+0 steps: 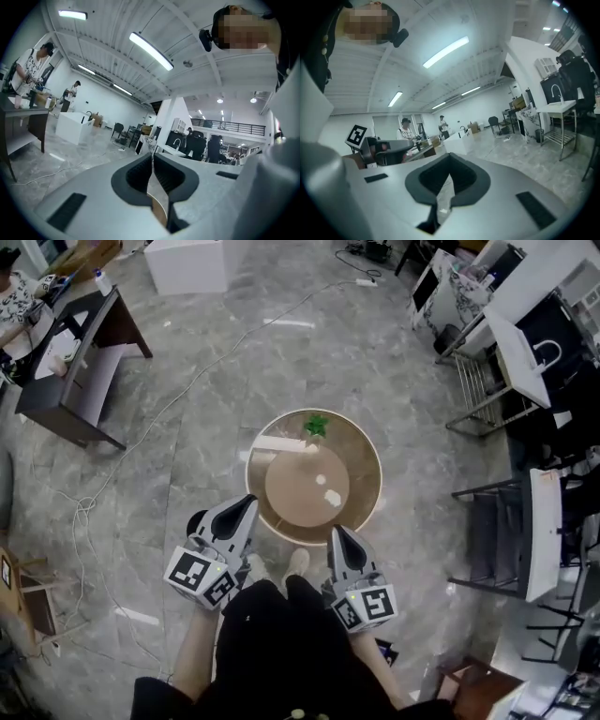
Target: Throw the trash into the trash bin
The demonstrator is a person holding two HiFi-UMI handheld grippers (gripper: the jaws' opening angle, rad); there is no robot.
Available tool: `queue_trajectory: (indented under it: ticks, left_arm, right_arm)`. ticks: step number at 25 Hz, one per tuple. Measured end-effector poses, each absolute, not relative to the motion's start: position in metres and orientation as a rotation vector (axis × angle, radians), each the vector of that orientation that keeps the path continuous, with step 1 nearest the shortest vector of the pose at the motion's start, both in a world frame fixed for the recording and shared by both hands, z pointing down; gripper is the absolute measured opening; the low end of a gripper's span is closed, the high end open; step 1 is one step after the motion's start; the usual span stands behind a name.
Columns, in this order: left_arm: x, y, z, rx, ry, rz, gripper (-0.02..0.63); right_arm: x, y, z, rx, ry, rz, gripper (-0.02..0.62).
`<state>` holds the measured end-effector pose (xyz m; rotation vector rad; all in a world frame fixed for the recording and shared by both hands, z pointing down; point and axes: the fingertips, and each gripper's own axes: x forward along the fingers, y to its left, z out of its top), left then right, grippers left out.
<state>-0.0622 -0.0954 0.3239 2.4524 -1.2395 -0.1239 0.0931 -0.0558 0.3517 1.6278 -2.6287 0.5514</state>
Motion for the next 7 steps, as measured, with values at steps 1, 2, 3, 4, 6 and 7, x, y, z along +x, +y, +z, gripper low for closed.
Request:
queue_trajectory:
  ticks: [1, 2, 3, 4, 6, 7]
  left_arm:
    - [-0.058, -0.097, 0.320, 2.453, -1.252, -0.143, 0.018]
    - [-0.055, -0.099, 0.317, 2.453, -1.264, -0.163, 0.018]
    - [-0.051, -0.100, 0.314, 2.453, -1.273, -0.180, 0.018]
    - [-0.046, -0.101, 0.311, 2.453, -1.278, -0.193, 0.018]
    - [-0.035, -0.100, 0.305, 2.452, -1.279, -0.211, 0.018]
    - [-0.029, -0.099, 0.303, 2.451, -1.277, -0.219, 0.018]
  right_arm:
    - [0.099, -0.057, 0.347, 1.652, -2.635, 0.541, 0.002]
    - [0.105, -0.058, 0.343, 1.674, -2.641, 0.534, 0.002]
    - [0.111, -0.061, 0.338, 1.695, -2.647, 0.529, 0.002]
    - [0.117, -0.063, 0.333, 1.714, -2.652, 0.524, 0.002]
    - [0.129, -0.065, 0.324, 1.750, -2.657, 0.510, 0.002]
    - [0.135, -0.066, 0.320, 1.769, -2.659, 0.502, 0.002]
